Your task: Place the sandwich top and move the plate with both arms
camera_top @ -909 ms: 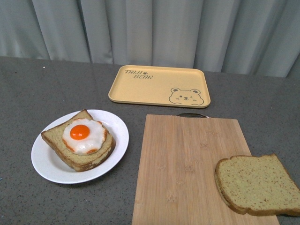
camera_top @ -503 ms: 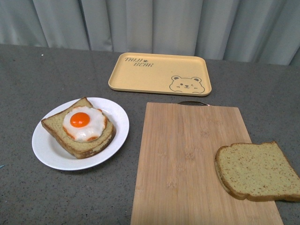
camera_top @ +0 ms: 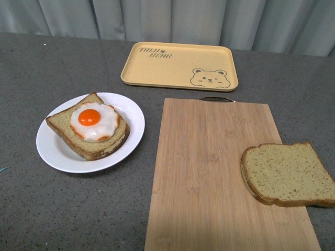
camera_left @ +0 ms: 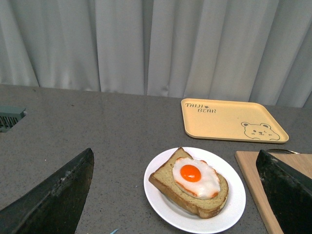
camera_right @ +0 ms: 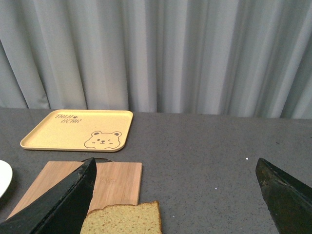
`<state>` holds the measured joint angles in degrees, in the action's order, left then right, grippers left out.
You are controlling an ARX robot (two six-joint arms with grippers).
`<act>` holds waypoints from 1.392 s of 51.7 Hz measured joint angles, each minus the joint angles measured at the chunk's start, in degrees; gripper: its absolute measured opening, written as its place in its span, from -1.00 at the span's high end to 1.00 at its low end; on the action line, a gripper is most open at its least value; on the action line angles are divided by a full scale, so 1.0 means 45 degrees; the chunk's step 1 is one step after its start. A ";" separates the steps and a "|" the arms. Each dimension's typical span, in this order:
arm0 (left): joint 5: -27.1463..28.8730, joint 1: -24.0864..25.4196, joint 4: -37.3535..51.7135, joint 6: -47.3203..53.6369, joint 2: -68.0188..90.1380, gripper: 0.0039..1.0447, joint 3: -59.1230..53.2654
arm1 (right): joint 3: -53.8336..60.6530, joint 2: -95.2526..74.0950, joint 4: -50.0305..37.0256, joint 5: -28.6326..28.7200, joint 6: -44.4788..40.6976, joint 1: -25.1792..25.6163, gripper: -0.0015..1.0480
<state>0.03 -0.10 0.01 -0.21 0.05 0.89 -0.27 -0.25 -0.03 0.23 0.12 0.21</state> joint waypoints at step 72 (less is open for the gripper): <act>0.0000 -0.0005 0.0000 -0.0005 0.0000 -0.88 0.0000 | -0.5357 -1.9103 -0.2759 0.3740 -0.0743 0.3313 -0.82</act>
<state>0.03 -0.12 0.01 -0.23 0.05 0.89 -24.38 -86.21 -12.45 17.06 -3.22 15.11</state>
